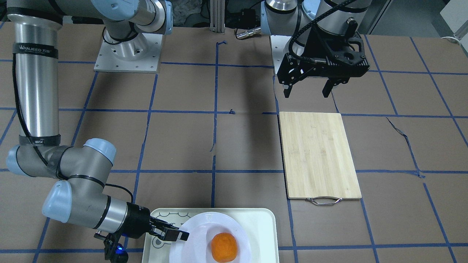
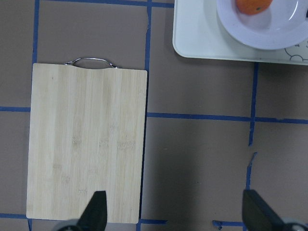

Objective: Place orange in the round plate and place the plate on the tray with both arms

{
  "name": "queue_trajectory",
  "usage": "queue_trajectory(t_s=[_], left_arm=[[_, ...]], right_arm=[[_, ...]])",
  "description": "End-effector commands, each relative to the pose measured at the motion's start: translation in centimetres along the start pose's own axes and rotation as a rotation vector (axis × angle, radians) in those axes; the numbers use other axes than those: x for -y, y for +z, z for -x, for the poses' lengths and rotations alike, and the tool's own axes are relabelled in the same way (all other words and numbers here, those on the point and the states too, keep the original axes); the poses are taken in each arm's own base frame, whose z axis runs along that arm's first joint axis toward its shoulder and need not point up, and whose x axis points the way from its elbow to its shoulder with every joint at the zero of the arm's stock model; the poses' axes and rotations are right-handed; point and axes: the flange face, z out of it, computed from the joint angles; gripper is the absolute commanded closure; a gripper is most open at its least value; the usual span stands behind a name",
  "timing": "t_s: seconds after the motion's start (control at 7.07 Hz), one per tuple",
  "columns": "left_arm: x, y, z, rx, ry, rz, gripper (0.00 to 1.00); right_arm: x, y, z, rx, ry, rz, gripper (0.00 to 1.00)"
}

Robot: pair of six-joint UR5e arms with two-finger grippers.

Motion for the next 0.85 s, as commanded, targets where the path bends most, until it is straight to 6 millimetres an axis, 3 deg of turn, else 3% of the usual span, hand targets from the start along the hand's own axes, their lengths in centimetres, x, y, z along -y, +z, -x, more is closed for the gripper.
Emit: queue_trajectory(t_s=[0.0,0.14,0.42,0.57,0.71], left_arm=[[0.0,0.0,0.0,0.0,0.0,0.0,0.0],[0.0,0.0,0.0,0.0,0.0,0.0,0.0],[0.0,0.0,0.0,0.0,0.0,0.0,0.0],[0.0,0.0,0.0,0.0,0.0,0.0,0.0],[0.0,0.0,0.0,0.0,0.0,0.0,0.0]], right_arm=[[-0.5,-2.1,1.7,-0.019,-0.025,-0.039,0.07],[-0.7,-4.1,2.8,-0.086,-0.08,-0.101,0.0],[-1.5,-8.6,4.5,-0.266,-0.193,-0.17,0.0],[-4.9,-13.2,7.7,-0.417,-0.219,-0.197,0.0],[-10.0,-16.5,10.3,-0.561,-0.235,-0.16,0.0]])
